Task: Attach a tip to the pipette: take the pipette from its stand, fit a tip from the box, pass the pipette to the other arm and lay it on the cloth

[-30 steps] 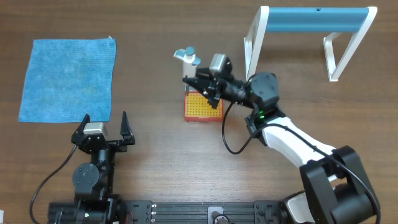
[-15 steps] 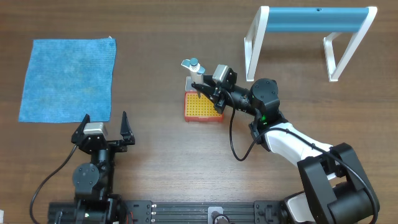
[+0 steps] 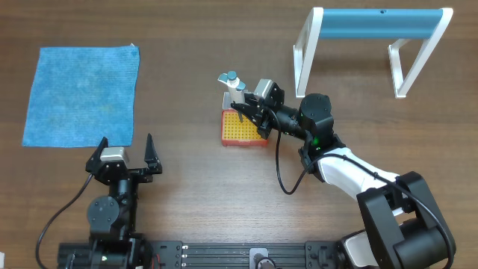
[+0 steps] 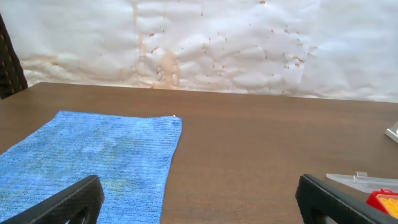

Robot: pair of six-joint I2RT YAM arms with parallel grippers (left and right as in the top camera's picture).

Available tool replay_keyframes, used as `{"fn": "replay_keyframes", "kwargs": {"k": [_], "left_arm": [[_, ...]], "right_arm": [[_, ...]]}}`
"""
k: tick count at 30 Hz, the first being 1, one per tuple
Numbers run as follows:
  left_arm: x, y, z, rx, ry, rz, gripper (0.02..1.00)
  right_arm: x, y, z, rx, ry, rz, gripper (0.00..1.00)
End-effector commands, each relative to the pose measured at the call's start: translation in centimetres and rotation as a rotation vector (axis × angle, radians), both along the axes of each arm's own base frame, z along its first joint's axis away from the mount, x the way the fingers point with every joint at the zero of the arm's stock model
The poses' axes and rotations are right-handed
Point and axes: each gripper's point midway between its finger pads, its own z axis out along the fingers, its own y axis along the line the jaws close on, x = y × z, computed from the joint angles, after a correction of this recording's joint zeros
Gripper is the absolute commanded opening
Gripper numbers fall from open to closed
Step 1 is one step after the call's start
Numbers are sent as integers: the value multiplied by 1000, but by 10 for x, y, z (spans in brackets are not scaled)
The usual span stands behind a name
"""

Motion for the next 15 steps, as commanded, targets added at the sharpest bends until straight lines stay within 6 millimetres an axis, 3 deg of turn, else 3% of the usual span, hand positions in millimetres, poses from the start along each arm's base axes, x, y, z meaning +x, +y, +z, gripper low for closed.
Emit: {"fn": "replay_keyframes", "kwargs": {"k": [1,15], "left_arm": [[0,2,-1,-15,0,14,998],[0,2,-1,-15,0,14,998]], "right_arm": [[2,0,-13,-16,17,-4,77],[5,-1,-15,-22,12,-14,77]]}}
